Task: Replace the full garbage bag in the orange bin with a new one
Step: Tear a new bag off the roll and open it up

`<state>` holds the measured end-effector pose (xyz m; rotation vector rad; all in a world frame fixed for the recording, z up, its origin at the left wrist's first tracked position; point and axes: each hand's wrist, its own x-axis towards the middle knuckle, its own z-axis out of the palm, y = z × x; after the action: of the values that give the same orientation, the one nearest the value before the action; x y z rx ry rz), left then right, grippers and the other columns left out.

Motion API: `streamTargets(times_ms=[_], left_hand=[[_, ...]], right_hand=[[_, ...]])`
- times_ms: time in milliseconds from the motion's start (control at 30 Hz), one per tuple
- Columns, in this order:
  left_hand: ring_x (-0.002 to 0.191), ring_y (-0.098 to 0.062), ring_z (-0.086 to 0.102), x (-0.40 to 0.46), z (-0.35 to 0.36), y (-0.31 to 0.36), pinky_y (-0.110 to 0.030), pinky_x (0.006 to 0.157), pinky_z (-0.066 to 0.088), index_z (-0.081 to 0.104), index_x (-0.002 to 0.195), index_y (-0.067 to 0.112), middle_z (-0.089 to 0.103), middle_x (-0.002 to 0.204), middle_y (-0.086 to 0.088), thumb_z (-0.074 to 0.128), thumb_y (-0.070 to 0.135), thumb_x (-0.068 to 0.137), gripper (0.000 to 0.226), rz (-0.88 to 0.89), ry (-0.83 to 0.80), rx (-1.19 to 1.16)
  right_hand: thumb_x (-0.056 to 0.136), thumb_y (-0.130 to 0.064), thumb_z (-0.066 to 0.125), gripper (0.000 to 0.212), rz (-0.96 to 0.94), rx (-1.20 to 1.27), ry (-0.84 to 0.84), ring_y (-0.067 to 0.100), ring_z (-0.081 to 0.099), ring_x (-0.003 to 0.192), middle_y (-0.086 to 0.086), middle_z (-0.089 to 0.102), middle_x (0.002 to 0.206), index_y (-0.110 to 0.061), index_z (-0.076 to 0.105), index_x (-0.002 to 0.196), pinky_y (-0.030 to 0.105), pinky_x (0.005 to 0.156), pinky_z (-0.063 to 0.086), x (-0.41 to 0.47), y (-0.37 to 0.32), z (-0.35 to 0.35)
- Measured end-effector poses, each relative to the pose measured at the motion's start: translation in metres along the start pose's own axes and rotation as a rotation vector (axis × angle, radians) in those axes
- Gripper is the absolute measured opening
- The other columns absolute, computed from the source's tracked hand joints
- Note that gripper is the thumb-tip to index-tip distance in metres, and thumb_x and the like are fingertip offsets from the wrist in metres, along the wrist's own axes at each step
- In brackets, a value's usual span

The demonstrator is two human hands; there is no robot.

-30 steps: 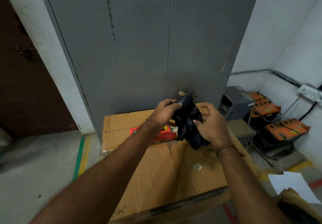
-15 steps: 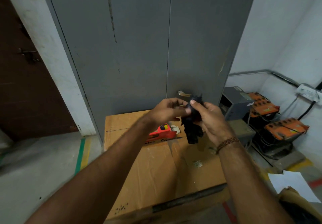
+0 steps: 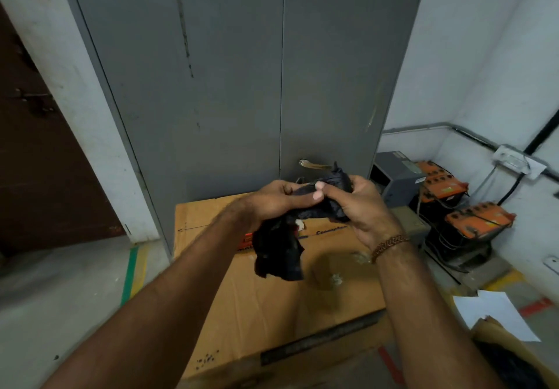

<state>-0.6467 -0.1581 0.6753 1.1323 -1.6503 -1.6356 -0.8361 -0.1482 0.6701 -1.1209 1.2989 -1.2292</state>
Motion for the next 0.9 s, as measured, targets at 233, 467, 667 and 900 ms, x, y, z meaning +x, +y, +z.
streamTargets(times_ms=[233,467,667,900], left_hand=[[0.065,-0.01,0.069,0.002,-0.007,0.005,-0.02,0.06,0.051,0.076,0.084,0.013,0.076,0.078,-0.001,0.077,0.04,0.089,0.027,-0.029,0.146,0.129],[0.058,-0.004,0.066,0.005,-0.015,-0.005,-0.016,0.054,0.048,0.073,0.083,0.008,0.072,0.067,0.005,0.071,0.027,0.096,0.023,0.047,0.292,0.144],[0.062,-0.018,0.048,0.007,-0.023,-0.007,-0.033,0.063,0.037,0.068,0.081,0.004,0.056,0.067,-0.005,0.064,0.033,0.093,0.032,0.065,0.399,0.231],[0.068,-0.009,0.063,0.008,-0.03,-0.013,-0.032,0.07,0.05,0.069,0.085,0.023,0.067,0.072,0.013,0.063,0.071,0.086,0.049,0.12,0.376,0.331]], right_hand=[[0.089,-0.038,0.079,0.039,0.099,0.023,-0.018,0.02,0.067,0.083,0.005,0.076,0.099,-0.014,0.071,0.118,0.027,0.053,0.047,-0.002,-0.001,-0.013],[0.093,-0.011,0.071,0.01,0.18,0.216,-0.092,0.024,0.071,0.086,0.009,0.075,0.095,-0.015,0.063,0.099,0.033,0.063,0.057,-0.002,-0.011,-0.024],[0.086,-0.005,0.077,0.039,0.153,0.194,-0.084,0.028,0.075,0.101,0.014,0.077,0.11,-0.006,0.067,0.125,0.039,0.072,0.06,0.0,-0.01,-0.025],[0.09,-0.005,0.074,0.03,0.089,0.171,-0.097,0.026,0.076,0.095,0.012,0.077,0.102,-0.005,0.065,0.118,0.033,0.066,0.06,0.001,-0.013,-0.029]])
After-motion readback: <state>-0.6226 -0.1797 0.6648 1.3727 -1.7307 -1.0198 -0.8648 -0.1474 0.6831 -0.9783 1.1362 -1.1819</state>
